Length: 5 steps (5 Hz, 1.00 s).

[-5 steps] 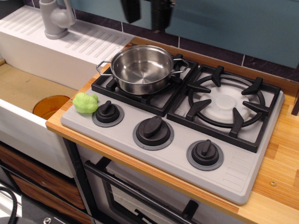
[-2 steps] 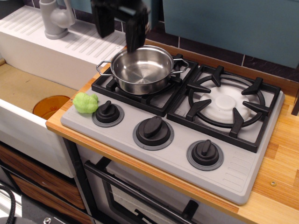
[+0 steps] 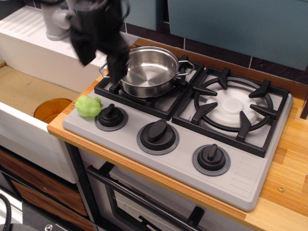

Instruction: Put pot or pan on stove and put cauliflower in pot or pan

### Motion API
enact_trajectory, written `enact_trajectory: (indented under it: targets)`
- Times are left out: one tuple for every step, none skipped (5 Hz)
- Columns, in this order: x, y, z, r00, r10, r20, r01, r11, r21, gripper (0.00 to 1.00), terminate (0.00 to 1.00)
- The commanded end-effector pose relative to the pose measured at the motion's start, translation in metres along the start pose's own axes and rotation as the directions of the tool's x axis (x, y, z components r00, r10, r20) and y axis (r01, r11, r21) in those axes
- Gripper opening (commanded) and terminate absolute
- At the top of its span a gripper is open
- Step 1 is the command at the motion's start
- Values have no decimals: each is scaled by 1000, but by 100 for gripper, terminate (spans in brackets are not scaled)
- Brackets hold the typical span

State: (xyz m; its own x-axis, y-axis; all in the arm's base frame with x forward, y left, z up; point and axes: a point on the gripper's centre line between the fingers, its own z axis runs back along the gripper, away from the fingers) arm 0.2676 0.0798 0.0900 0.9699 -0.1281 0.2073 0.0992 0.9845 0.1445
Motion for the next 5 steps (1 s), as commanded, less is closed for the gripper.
enact_trajectory:
  targets:
    - [-3,12,-11,992,7,126,-13,998,53,100,0]
    - [-9,19,-24,985,-9,175,-1,998,57,100,0]
    - [-11,27,-27,980,-15,198,4,998,59,100,0]
    - [-10,35,-33,977,-24,213,11,998,62,100,0]
    - [-10,36,-46,971,-15,240,2,999,54,100,0]
